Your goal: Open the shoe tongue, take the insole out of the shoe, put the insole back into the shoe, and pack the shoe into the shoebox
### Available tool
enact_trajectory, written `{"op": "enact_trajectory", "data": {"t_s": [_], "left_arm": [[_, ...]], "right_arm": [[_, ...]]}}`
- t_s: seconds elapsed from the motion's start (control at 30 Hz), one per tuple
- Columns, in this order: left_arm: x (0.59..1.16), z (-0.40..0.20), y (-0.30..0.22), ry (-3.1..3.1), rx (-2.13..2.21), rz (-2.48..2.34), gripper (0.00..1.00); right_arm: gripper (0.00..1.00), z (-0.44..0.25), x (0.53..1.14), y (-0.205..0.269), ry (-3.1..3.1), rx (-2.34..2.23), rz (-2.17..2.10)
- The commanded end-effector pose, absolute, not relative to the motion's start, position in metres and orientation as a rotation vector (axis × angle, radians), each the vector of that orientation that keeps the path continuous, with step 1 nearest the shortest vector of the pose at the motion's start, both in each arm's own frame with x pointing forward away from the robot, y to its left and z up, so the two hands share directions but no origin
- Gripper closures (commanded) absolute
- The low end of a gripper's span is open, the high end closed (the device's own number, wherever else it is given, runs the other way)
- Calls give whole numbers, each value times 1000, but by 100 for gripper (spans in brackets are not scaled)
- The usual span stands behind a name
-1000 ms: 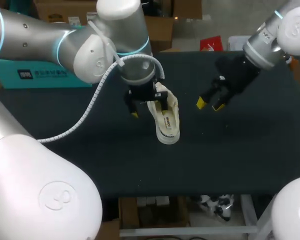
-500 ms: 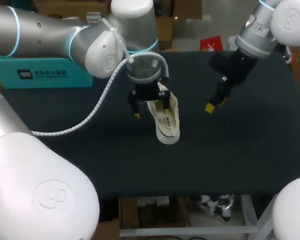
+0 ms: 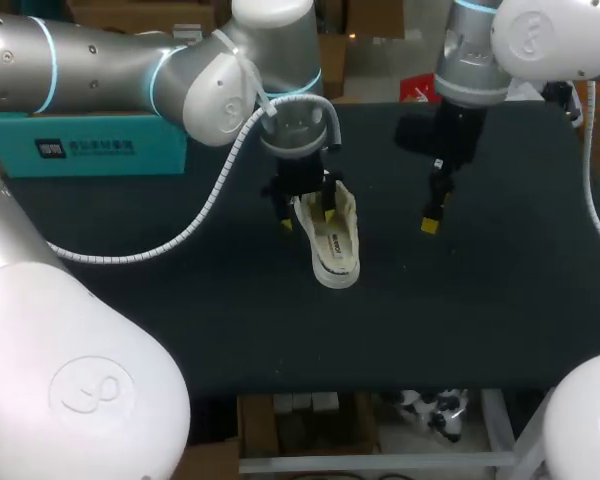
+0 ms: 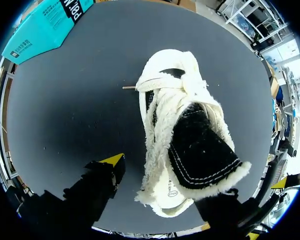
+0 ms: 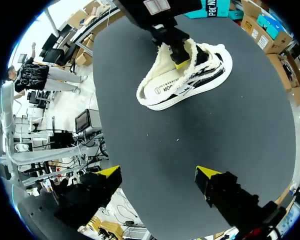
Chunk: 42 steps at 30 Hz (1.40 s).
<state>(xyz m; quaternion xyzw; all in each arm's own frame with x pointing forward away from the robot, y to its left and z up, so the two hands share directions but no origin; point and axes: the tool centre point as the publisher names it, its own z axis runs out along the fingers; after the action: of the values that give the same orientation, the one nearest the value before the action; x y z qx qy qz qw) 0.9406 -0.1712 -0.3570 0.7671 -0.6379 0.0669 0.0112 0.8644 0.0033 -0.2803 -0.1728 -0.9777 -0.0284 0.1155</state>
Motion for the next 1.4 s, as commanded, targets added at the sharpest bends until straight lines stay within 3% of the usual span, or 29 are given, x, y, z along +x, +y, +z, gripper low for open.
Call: {"op": "enact_trajectory", "data": {"t_s": [0.03,0.13,0.2,0.23,0.27,0.77,1.4], "left_arm": [[944,-359,-176,-1987,2406,194,51],[946,-359,-177,-1984,2418,184,61],[947,-360,-178,-1974,2421,183,80],[947,-360,-179,-1972,2422,181,97],[947,-360,-179,-1971,2424,180,100],[942,-326,-170,-2287,2172,431,100],[1010,-190,-88,-3053,1377,961,100]], "right_arm": [[0,-283,854,-5,-2918,-480,-151],[0,-285,852,-17,-2953,-425,-178],[0,-289,851,-19,-2981,-371,-211],[0,-291,850,-18,-2991,-351,-234],[0,-293,849,-21,-2996,-339,-249],[0,-295,852,-29,-2982,-237,-213],[0,-275,860,-21,-3252,-75,-79]]}}
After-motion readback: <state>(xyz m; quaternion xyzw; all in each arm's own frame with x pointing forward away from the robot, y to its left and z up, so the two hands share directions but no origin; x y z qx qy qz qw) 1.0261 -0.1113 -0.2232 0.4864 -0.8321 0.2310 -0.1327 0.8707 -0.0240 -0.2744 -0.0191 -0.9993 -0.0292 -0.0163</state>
